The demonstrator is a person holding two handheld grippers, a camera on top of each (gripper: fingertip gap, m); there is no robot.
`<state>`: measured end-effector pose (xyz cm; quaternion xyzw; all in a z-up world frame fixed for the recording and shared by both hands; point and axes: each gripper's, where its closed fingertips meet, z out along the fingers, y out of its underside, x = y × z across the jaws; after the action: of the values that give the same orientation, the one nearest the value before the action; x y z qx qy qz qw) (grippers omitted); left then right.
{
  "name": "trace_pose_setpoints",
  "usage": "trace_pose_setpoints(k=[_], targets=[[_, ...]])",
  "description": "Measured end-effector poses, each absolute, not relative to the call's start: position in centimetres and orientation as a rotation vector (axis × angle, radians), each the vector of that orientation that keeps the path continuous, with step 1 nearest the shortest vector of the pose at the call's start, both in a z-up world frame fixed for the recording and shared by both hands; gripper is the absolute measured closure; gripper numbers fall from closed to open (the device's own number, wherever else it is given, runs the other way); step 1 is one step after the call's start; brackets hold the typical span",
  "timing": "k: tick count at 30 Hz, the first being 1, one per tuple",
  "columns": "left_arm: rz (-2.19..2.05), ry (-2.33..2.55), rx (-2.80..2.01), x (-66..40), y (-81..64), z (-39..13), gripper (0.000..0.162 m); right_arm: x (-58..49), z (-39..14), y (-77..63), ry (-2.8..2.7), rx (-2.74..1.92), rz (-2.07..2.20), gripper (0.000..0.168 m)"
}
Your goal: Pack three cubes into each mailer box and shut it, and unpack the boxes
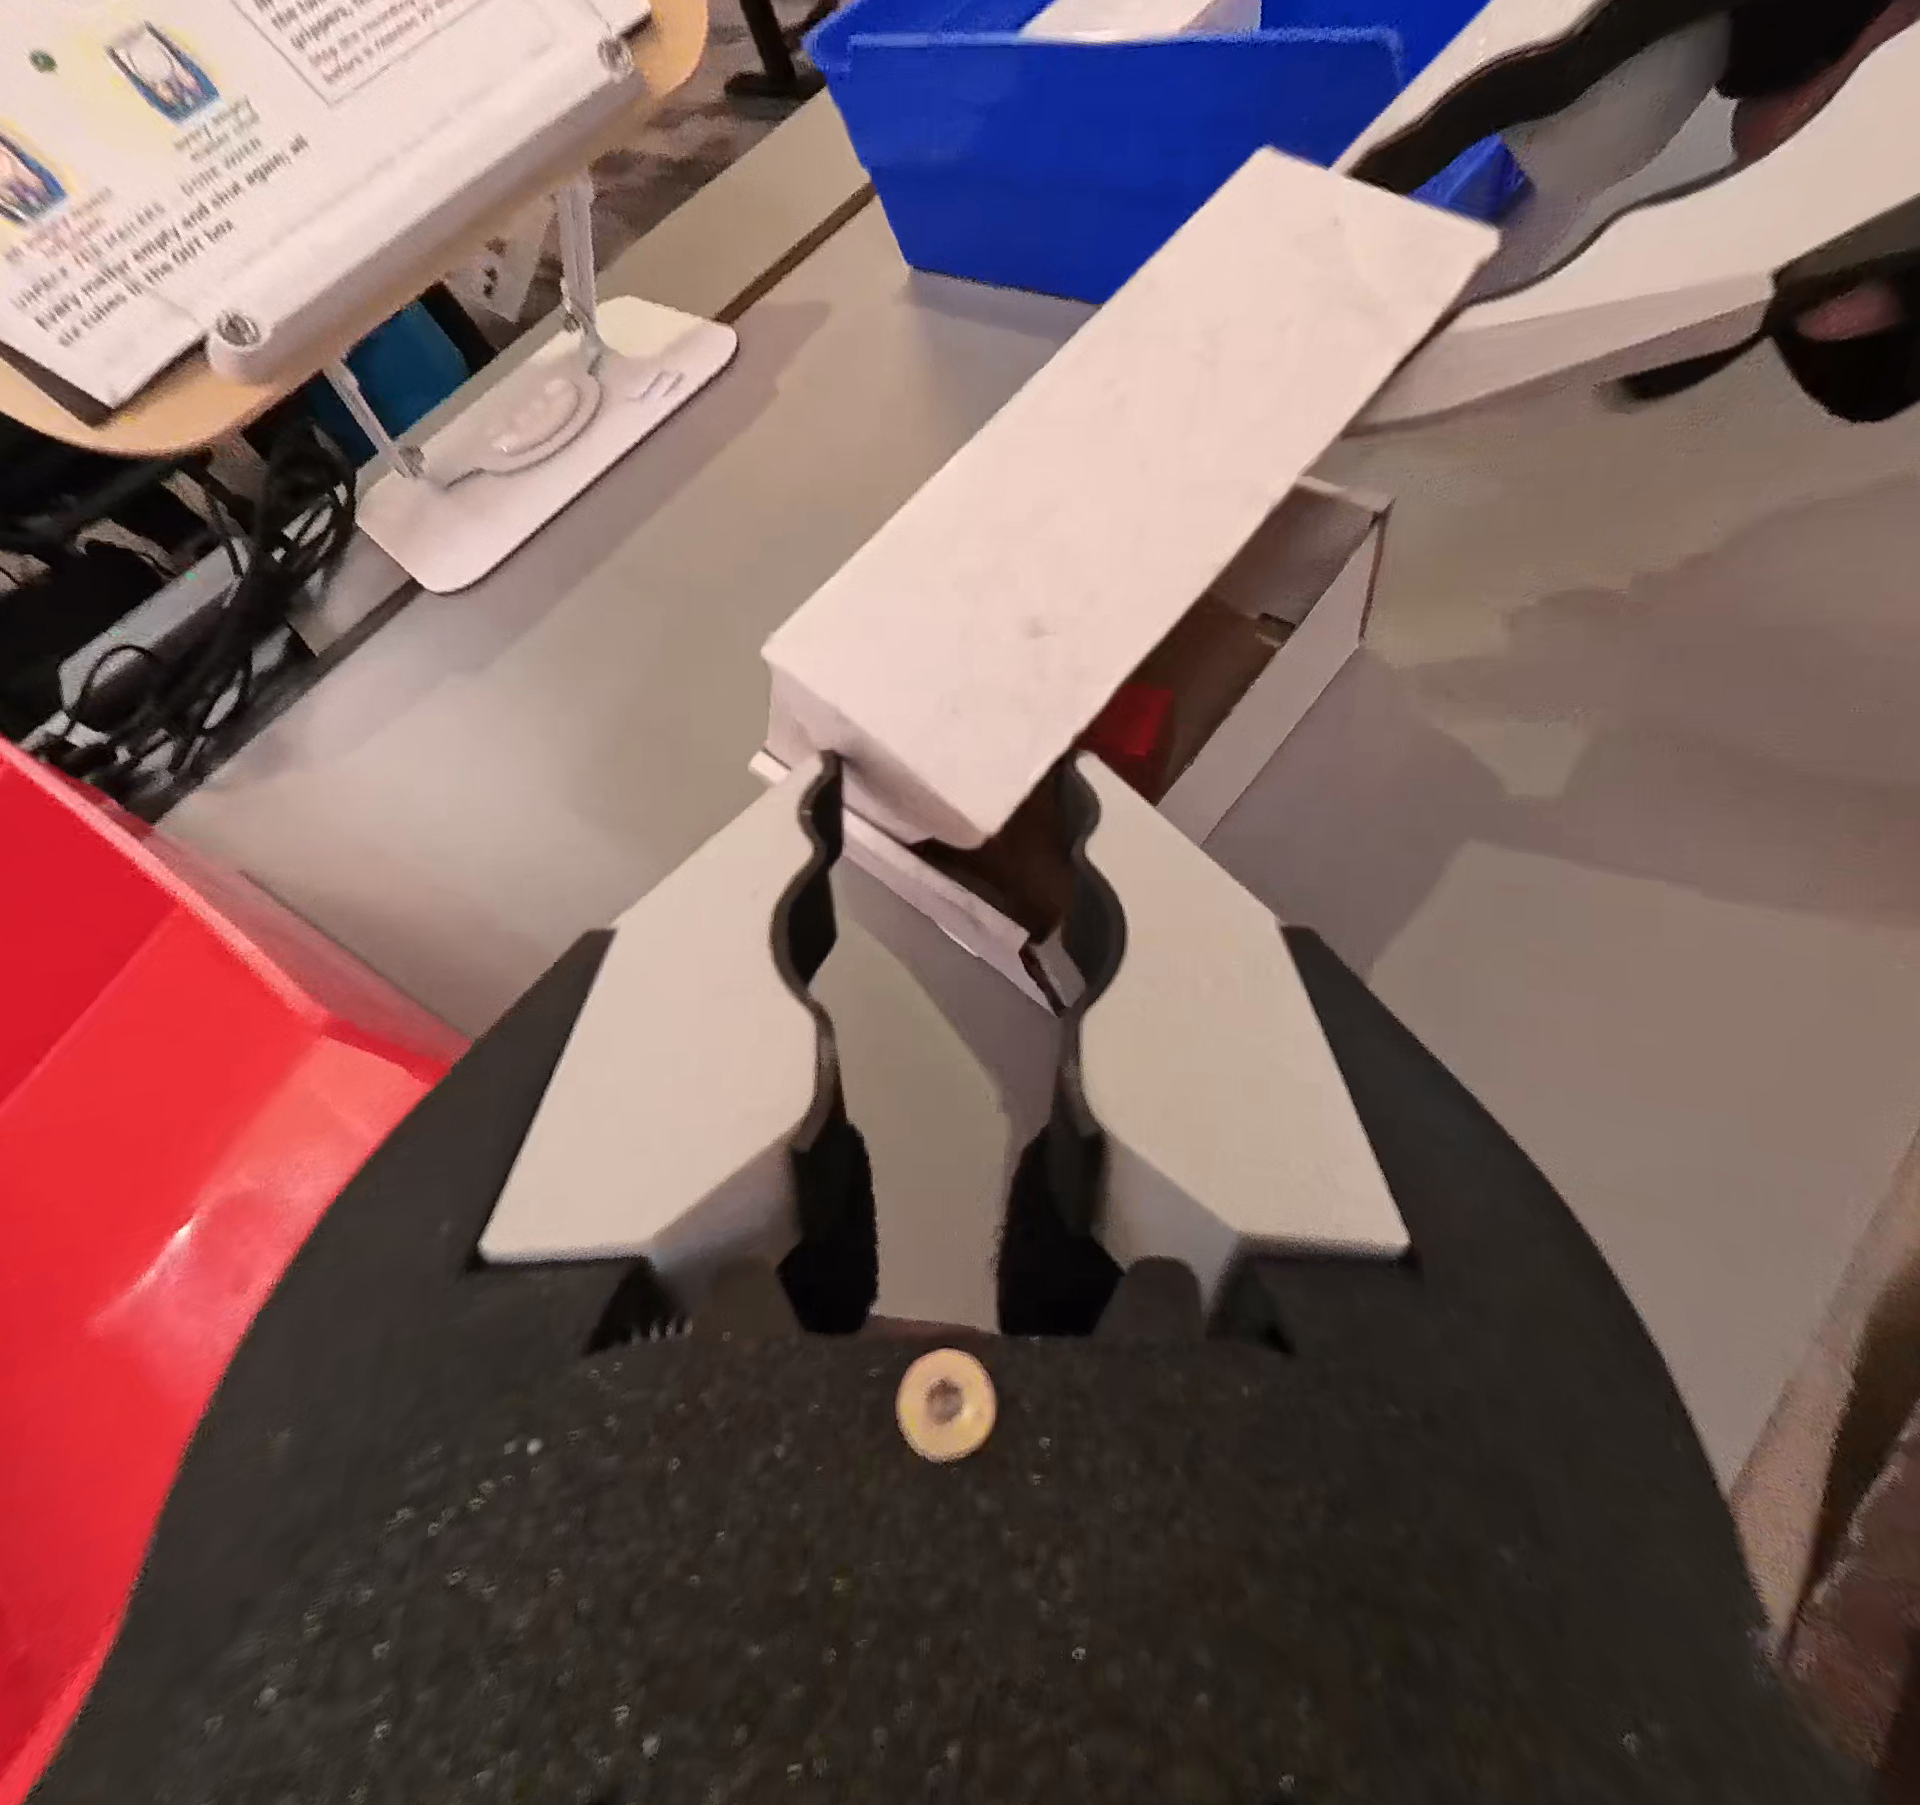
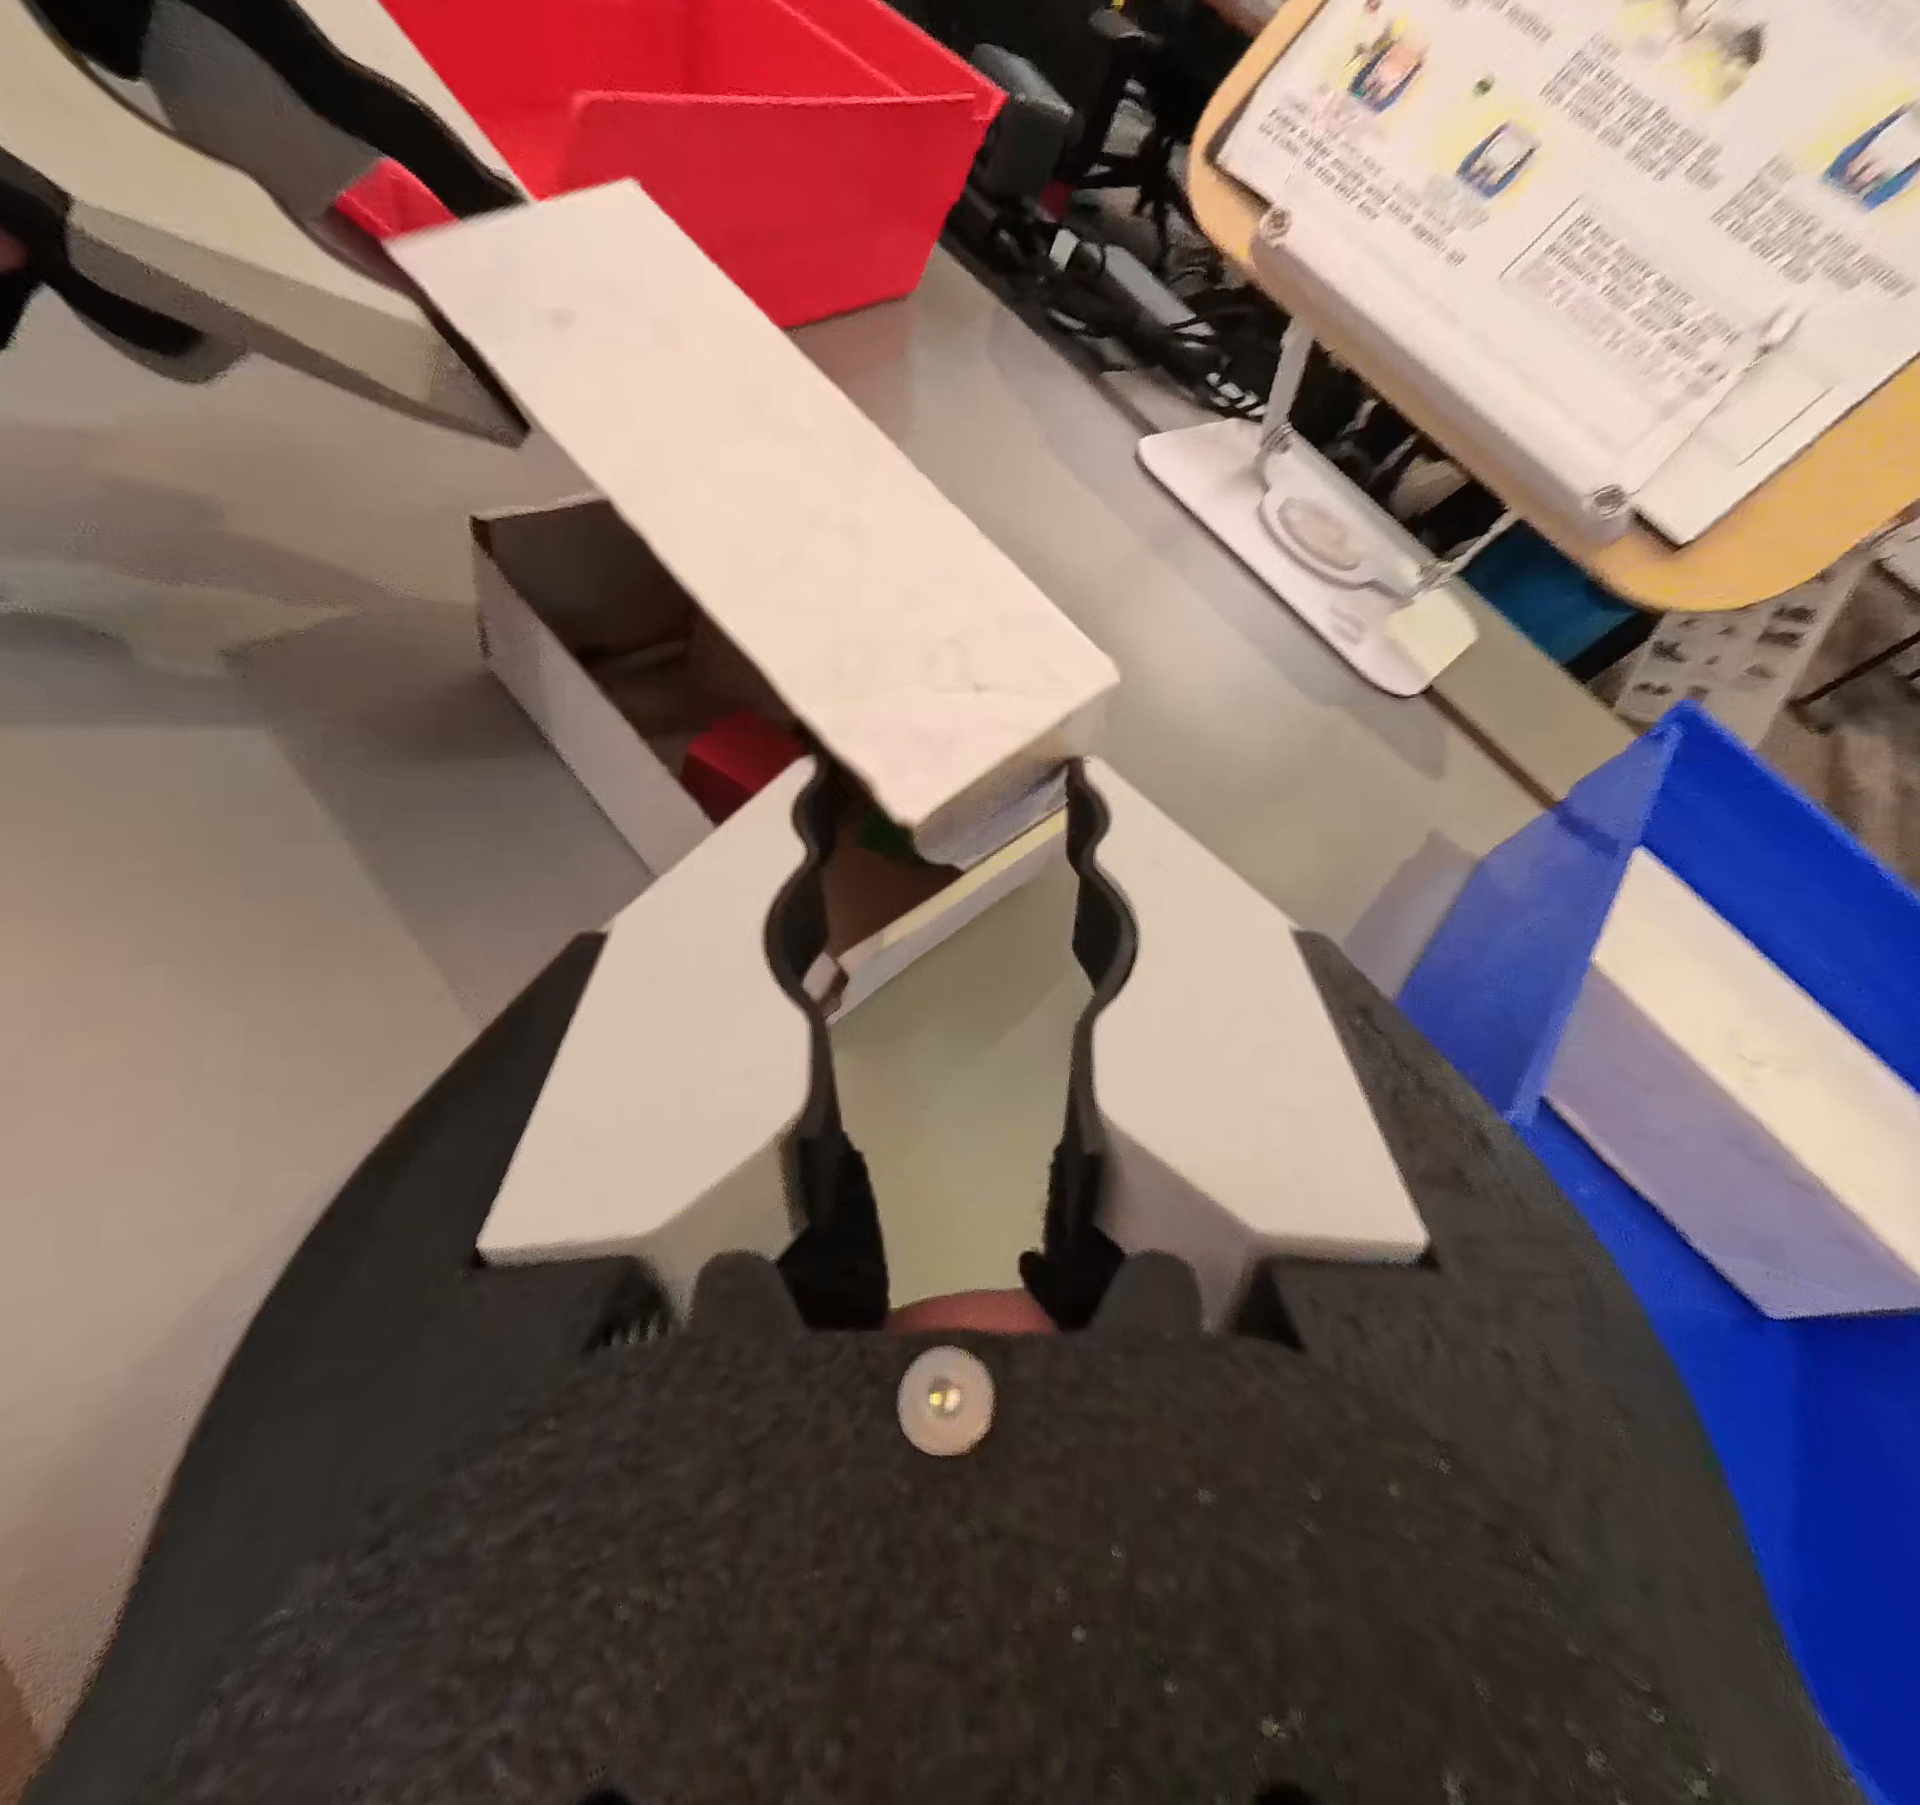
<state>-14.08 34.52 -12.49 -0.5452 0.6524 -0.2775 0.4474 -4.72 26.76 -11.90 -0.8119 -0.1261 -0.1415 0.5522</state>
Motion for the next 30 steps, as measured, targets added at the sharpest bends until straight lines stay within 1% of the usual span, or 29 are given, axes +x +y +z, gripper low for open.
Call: trace_pose_setpoints(k=[1,2,3,9,15,24,27,29,30], targets=[[-0.684,1.611,-1.337,-14.2,34.3,-12.2,0.131,-4.6,-11.6,26.6,-0.309,-1.917,-0.385,0.130],[-0.673,1.616,-1.334,-14.4,34.1,-12.1,0.138,-4.4,-11.5,26.3,-0.323,-1.923,-0.440,0.140],[-0.659,1.624,-1.340,-14.6,33.9,-12.2,0.141,-4.3,-11.5,26.0,-0.336,-1.933,-0.479,0.145],[-0.726,1.756,-1.439,-16.2,31.1,-15.3,0.143,-6.0,-15.5,23.6,-0.310,-2.156,-0.349,0.147],[-0.686,1.883,-1.508,-17.1,30.4,-18.9,0.145,-6.3,-18.9,22.9,-0.317,-2.293,-0.263,0.148],[-0.728,1.897,-1.524,-16.7,30.8,-20.2,0.148,-6.3,-20.6,23.6,-0.267,-2.307,-0.095,0.151],[-0.674,1.909,-1.523,-16.8,31.2,-20.9,0.149,-6.3,-21.0,23.2,-0.293,-2.326,-0.104,0.146],[-0.648,1.928,-1.544,-17.4,31.5,-21.5,0.144,-6.5,-21.4,22.4,-0.297,-2.363,-0.068,0.127],[-0.656,1.940,-1.555,-17.6,31.5,-21.7,0.137,-6.5,-21.4,22.0,-0.296,-2.374,-0.041,0.116]])
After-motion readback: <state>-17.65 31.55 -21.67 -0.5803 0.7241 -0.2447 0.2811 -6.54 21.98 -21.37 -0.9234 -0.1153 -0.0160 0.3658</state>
